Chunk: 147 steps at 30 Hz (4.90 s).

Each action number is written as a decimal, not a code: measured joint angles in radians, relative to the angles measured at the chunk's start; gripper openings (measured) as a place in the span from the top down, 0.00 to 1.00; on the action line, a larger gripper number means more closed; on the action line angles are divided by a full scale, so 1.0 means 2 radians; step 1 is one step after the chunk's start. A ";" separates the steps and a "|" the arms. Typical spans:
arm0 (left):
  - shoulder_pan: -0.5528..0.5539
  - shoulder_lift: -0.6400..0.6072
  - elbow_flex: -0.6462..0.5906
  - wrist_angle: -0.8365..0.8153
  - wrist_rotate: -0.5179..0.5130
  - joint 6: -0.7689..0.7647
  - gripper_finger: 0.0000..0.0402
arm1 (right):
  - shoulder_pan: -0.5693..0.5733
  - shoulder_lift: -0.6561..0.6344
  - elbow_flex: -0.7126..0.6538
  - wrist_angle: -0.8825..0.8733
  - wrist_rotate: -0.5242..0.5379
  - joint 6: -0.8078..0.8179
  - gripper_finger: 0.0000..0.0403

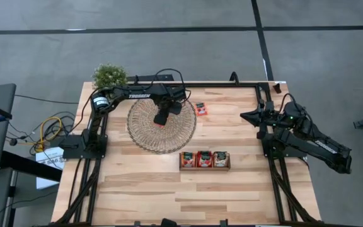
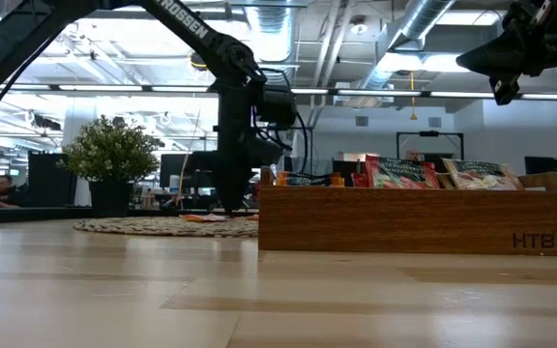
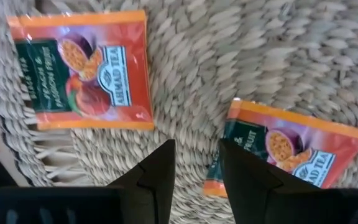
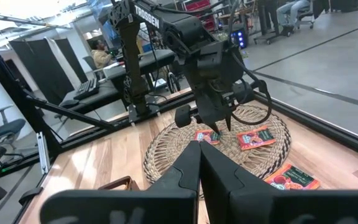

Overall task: Pick & Place Tea
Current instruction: Put the bottom orange tea bag into the left slot of the wooden organizer

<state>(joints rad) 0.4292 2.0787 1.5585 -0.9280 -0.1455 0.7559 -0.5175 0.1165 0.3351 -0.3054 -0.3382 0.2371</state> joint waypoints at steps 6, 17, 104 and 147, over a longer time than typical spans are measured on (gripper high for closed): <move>0.006 0.000 0.000 -0.003 0.007 0.000 0.71 | 0.000 0.000 0.000 0.000 0.000 0.000 1.00; 0.010 0.000 -0.035 0.006 0.010 0.011 0.71 | 0.000 0.000 0.000 0.000 0.000 0.000 1.00; -0.368 0.073 0.390 -0.282 -0.055 -0.540 1.00 | 0.000 0.000 0.000 -0.001 -0.001 0.017 1.00; -0.319 0.132 0.391 -0.270 -0.023 -0.483 1.00 | 0.000 0.000 0.000 -0.019 0.000 0.017 1.00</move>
<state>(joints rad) -0.2092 2.3429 2.3413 -1.4670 -0.1913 -0.2099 -0.5175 0.1169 0.3347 -0.3431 -0.3389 0.2717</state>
